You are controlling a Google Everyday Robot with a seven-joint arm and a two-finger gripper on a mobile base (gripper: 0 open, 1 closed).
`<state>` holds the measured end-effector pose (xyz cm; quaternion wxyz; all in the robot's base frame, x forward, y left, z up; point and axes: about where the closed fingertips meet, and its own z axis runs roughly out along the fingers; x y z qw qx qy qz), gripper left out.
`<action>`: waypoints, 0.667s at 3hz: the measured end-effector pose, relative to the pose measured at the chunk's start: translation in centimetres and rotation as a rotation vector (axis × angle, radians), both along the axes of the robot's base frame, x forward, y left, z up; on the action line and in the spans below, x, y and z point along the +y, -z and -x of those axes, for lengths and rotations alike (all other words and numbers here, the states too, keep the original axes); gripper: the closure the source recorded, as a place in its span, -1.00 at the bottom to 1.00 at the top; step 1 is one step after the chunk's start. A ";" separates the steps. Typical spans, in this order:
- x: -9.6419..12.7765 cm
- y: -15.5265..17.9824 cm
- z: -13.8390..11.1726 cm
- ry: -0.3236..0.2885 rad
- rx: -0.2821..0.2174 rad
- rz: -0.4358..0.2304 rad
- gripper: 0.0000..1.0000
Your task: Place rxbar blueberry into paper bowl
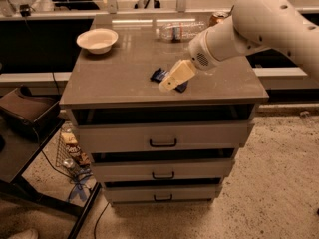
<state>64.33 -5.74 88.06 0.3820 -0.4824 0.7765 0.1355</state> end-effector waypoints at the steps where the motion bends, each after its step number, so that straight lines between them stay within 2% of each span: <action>1: 1.5 1.9 -1.3 -0.027 0.002 0.005 -1.00; 2: 2.3 3.8 -2.3 -0.028 0.011 0.031 -1.00</action>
Offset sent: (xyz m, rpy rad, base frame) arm 0.0348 0.0282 -0.0596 -0.0674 0.0210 0.0172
